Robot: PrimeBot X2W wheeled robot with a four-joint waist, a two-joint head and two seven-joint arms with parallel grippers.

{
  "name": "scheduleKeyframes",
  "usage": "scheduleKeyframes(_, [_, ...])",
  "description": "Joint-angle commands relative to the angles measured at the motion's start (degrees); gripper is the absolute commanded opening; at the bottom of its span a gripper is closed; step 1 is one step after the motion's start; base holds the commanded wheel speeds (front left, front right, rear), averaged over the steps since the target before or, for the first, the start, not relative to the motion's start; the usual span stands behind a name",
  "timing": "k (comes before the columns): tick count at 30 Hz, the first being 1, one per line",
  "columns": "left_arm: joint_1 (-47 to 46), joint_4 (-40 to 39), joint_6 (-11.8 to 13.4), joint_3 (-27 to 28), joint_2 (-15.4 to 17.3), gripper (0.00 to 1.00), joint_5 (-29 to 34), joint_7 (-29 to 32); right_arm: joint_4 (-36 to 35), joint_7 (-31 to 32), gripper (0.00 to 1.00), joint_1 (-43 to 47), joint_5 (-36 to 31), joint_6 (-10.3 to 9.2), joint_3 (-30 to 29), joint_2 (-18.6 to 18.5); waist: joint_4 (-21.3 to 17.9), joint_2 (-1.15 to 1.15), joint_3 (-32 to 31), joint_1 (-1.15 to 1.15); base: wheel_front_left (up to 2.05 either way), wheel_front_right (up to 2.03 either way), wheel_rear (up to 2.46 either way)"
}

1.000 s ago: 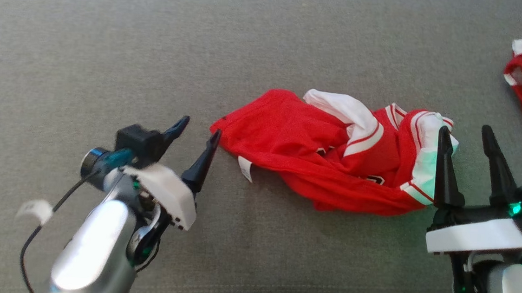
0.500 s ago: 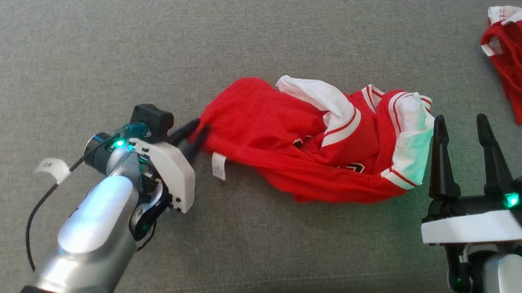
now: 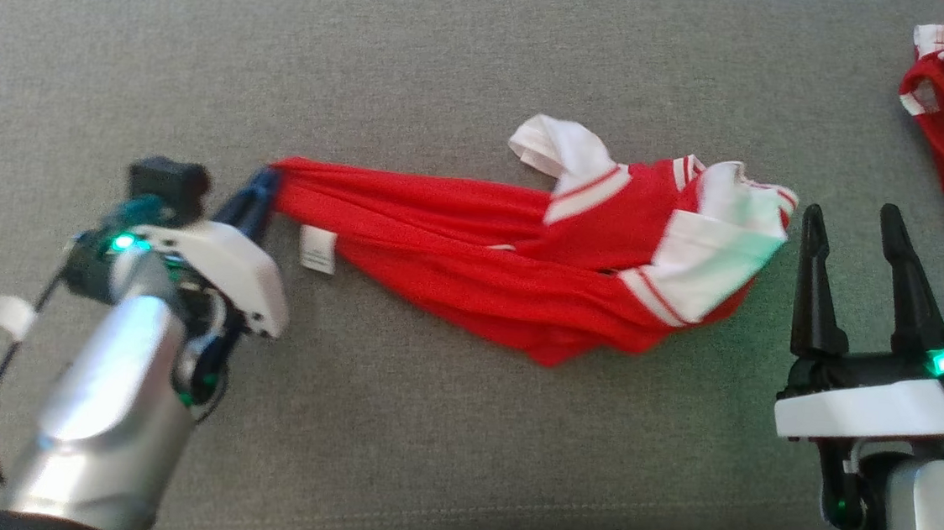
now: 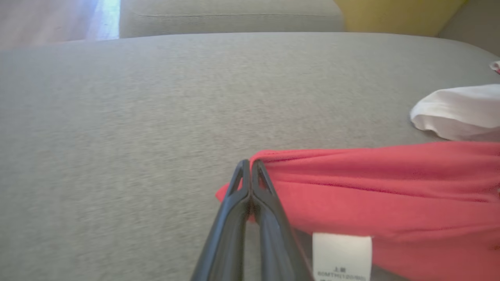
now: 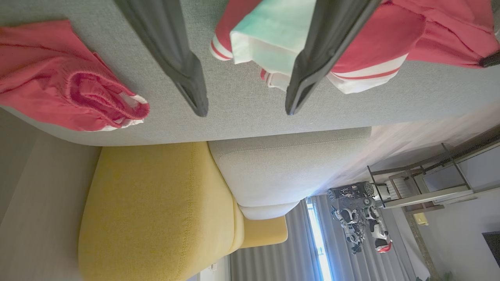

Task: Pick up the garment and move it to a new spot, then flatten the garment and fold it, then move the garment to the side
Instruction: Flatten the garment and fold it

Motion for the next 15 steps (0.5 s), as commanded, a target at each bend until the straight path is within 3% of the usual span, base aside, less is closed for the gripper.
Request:
scheduleKeyframes(1, [-1.66,-1.50,1.15,3.58,2.82,0.00,-0.94,-0.83,-2.31,-0.03,1.00,-1.28,0.63,0.20,0.99,-0.20,0.20,0.00,0.05,0.00,0.00,0.00,0.00])
scheduleKeyframes(9, [2.60,-3.00,5.41,10.41,6.00,0.00,-4.95,-3.15,-2.44,0.57,1.00,-1.06,0.77,0.20,-0.07,-0.20,1.43,0.00,0.00,0.00,0.00,0.00,0.00])
scheduleKeyframes(15, [6.89,-5.73,5.44,10.18,5.40,0.00,-6.33,-2.59,-2.33,0.94,1.00,-1.03,0.97,0.20,-0.65,-0.20,2.24,0.00,-0.19,0.00,0.00,0.00,0.00])
